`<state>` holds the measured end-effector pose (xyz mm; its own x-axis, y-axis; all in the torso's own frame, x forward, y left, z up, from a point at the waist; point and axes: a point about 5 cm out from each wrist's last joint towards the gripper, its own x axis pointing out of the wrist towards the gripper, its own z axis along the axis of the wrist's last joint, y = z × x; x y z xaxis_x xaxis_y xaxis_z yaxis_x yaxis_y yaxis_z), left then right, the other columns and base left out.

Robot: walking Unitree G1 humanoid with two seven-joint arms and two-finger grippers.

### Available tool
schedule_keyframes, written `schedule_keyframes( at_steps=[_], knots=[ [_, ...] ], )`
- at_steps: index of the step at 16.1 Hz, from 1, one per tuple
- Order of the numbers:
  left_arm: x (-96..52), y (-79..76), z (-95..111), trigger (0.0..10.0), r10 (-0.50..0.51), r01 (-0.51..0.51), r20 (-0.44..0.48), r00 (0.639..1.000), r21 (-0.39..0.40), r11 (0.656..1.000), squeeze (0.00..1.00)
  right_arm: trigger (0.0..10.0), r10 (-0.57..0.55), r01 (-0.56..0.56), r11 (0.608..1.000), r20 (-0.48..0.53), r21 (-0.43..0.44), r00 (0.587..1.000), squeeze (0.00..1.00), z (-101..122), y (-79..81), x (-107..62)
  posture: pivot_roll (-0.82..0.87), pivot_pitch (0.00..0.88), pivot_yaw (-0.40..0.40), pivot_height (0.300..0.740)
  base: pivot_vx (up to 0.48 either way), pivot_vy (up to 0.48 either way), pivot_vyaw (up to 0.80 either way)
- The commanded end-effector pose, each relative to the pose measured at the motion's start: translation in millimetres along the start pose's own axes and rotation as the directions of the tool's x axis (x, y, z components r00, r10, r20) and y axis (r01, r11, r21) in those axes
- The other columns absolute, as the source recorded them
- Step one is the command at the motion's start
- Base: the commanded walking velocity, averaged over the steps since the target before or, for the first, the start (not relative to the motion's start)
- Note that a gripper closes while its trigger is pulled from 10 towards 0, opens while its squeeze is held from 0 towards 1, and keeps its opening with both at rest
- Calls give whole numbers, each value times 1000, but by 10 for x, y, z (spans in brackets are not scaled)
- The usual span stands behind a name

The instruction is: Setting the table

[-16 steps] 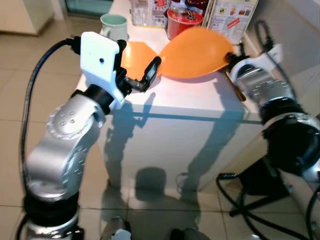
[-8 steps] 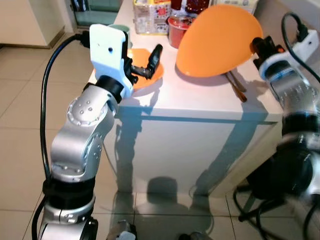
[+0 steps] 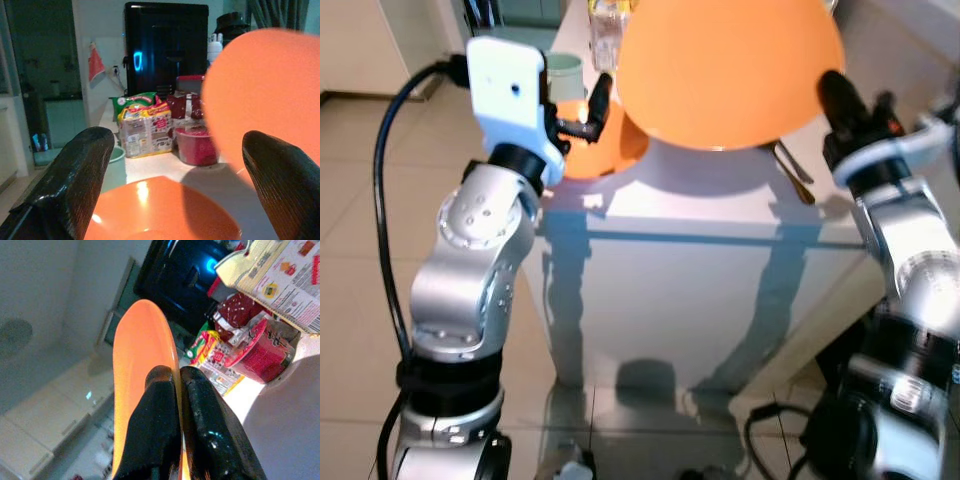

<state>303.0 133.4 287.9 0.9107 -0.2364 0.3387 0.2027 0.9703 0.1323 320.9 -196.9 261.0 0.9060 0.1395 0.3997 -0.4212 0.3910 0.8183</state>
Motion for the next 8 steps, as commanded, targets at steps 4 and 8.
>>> schedule_keyframes(
  at_steps=[4,8],
  knots=[
    [-198,70,-45,10000,14,-14,-16,1000,11,1000,0,0,102,-101,992,14,-71,995,0,47,358,-340,3,0,-22,740,0,0,0],
    [-511,177,-371,10000,75,-74,-106,992,12,997,0,10000,221,-261,888,-146,-378,964,0,-236,818,-527,-32,0,-7,740,0,0,0]
  ],
)
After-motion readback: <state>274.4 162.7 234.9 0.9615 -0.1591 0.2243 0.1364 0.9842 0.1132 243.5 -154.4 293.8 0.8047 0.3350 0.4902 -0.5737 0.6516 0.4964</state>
